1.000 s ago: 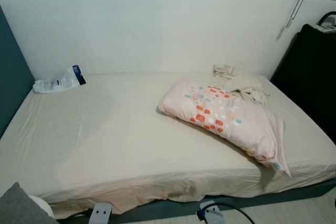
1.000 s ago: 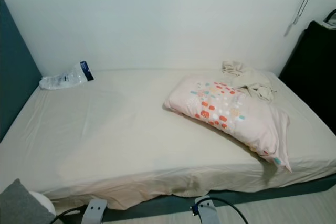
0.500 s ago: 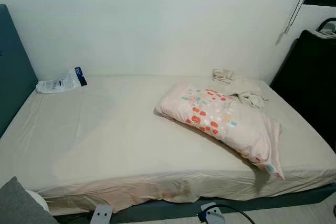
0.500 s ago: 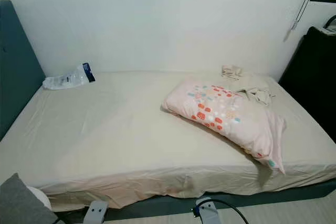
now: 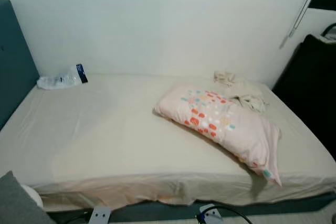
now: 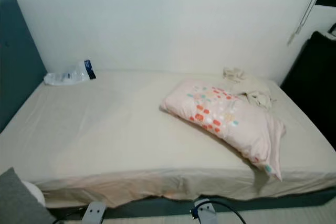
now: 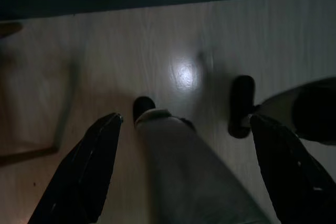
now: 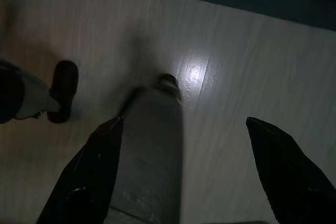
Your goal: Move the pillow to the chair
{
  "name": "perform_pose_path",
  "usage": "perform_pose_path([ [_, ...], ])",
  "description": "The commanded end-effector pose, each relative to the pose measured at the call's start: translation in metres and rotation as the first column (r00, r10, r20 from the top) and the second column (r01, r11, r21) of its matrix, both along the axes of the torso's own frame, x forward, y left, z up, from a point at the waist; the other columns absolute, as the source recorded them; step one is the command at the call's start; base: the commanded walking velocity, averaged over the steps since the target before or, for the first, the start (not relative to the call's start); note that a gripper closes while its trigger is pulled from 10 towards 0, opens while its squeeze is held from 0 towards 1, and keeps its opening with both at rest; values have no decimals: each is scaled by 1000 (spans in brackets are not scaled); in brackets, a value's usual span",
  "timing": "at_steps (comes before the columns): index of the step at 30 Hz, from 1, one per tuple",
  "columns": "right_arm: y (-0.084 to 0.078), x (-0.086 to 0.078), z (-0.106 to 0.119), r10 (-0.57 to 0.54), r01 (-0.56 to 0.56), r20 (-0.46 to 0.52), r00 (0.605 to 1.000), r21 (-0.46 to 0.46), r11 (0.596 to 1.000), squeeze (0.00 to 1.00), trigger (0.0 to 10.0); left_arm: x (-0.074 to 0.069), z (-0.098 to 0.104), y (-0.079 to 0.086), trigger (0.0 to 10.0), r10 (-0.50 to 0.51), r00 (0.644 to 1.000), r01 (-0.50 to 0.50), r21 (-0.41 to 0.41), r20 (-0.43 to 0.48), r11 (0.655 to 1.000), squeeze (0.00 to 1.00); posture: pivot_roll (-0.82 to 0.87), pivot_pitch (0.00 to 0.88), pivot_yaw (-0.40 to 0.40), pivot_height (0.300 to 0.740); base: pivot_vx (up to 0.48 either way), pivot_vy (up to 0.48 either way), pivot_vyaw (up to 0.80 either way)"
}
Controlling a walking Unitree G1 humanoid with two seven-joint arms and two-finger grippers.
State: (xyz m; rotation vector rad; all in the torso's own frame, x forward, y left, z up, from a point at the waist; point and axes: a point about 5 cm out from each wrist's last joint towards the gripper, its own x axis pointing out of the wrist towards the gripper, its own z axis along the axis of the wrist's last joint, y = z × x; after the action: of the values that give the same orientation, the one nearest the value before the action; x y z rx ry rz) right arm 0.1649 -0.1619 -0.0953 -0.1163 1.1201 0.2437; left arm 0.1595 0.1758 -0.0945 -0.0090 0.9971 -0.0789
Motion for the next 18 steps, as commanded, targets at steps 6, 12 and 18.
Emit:
perform_pose_path([
  [6,-5,0,0,-1,1,0,1000,-16,1000,0,10000,-3,-2,-5,10000,-10,1000,10,-16,-20,1000,0,103,0,-67,740,0,-319,0],
  [12,-4,-1,0,-2,2,-1,1000,-14,1000,0,10000,-3,-2,-5,10000,-12,1000,11,-16,-20,1000,0,103,0,-67,740,0,-320,0],
  [18,-4,-1,0,-3,3,-2,1000,-14,1000,0,10000,-4,-2,-5,10000,-13,1000,13,-16,-21,1000,0,103,0,-66,740,0,-319,0],
])
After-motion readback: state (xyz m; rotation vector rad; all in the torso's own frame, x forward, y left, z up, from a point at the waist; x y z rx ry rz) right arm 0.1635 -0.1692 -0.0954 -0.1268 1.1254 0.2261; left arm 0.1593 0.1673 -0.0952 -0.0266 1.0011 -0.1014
